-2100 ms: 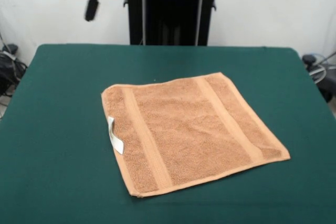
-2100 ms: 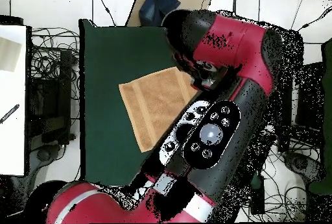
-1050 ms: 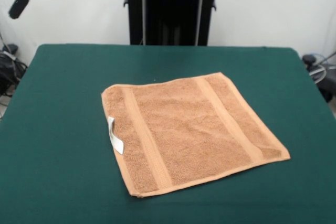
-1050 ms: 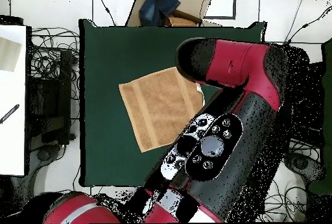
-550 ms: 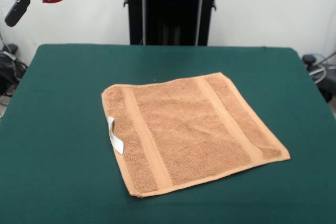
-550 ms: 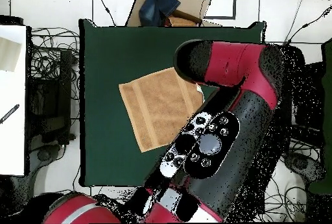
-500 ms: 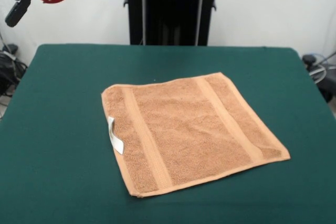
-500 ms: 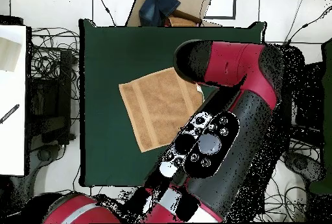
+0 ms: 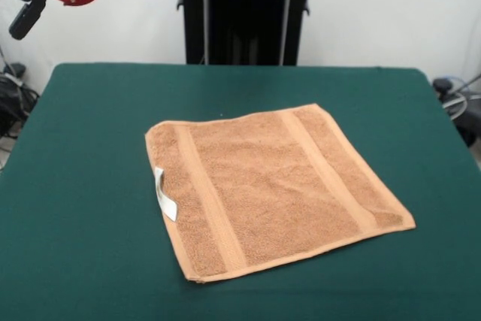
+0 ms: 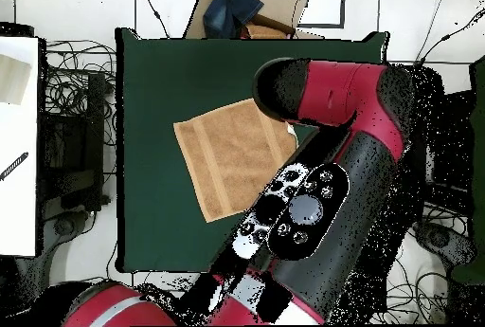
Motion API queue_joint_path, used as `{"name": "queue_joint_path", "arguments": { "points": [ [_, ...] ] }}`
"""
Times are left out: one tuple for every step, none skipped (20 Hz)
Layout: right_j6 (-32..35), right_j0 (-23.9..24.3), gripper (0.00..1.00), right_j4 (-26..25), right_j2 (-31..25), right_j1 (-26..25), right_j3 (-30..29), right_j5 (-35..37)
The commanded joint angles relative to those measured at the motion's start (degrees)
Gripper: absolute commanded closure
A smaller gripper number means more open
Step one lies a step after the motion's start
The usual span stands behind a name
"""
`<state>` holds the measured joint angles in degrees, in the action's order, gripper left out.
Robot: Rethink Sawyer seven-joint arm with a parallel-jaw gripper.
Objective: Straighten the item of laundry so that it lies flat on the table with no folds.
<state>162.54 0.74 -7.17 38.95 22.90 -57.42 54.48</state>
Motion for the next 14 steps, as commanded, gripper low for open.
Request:
{"name": "queue_joint_path", "arguments": {
  "points": [
    [-9.77,0.28,0.0,-2.28,-9.42,-0.39,-5.93,-2.22],
    [-9.92,0.5,0.0,-2.1,-9.67,-0.18,-6.25,-2.3],
    [-10.16,0.67,0.0,-2.04,-9.85,-0.03,-6.38,-2.34],
    [-10.36,0.82,0.0,-1.99,-9.97,0.23,-6.63,-2.34],
    [-10.37,0.91,0.0,-1.83,-10.04,0.44,-6.76,-2.19],
    [-10.52,1.05,0.0,-1.85,-10.02,0.66,-6.79,-2.16],
    [-10.63,1.11,0.0,-1.96,-9.93,0.77,-6.71,-2.14],
    [-10.87,1.34,0.0,-1.87,-10.11,0.83,-6.63,-1.99],
    [-11.1,1.62,0.0,-1.7,-10.32,1.01,-6.78,-1.76],
    [-11.22,1.85,0.0,-1.64,-10.51,1.05,-6.82,-1.72],
    [-11.35,2.06,0.0,-1.7,-10.6,1.18,-6.96,-1.67],
    [-11.57,2.33,0.0,-1.87,-10.79,1.3,-7.13,-2.0],
    [-11.52,2.64,0.0,-1.94,-11.08,1.43,-7.54,-2.43],
    [-11.57,3.0,0.0,-2.07,-11.32,1.5,-7.91,-3.1]
  ]
}}
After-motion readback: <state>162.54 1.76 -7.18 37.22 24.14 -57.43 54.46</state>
